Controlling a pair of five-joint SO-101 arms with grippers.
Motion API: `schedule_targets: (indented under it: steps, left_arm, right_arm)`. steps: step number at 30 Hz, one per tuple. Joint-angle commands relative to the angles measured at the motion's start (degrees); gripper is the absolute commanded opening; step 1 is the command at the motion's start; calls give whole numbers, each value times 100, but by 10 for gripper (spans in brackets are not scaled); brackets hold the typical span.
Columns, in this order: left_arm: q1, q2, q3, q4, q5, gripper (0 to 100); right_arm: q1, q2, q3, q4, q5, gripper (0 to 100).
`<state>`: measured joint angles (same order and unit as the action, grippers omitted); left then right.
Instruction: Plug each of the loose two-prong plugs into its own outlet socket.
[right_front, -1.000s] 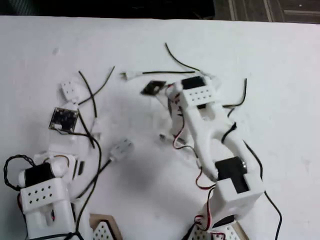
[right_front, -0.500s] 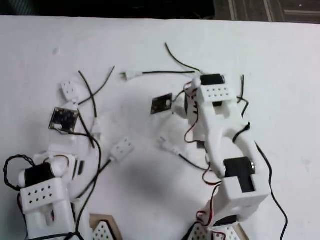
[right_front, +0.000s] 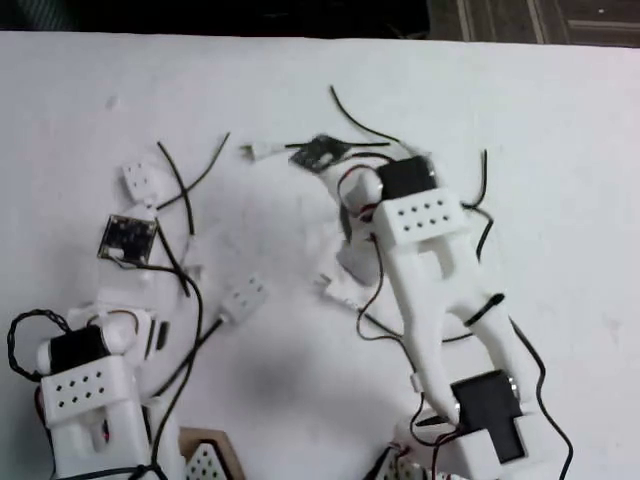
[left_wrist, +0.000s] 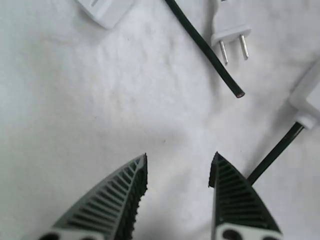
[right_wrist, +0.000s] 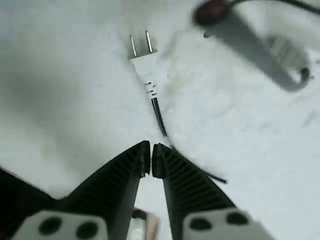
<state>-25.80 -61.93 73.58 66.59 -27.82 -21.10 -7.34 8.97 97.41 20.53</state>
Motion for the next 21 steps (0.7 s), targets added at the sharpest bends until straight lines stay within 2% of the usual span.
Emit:
schedule_targets:
  steps: [1,3,6,13,21]
  left_arm:
    - [-31,-84,-9,-88,62,214]
    - [-31,-84,-9,-88,62,214]
    - [-31,-84,-9,-88,62,214]
    - [-31,-84,-9,-88,62,214]
    - [-31,-84,-9,-88,62,214]
  right_arm:
    - [-312,-242,369,-233,-2637,18]
    - [-409,-242,756,-576,-3516,18]
    - [-418,-242,1284,-1270,-4167,43]
    - [-444,-242,2022,-2026,-4721,314]
    - [-435,-233,2444,-2563,-5222,323]
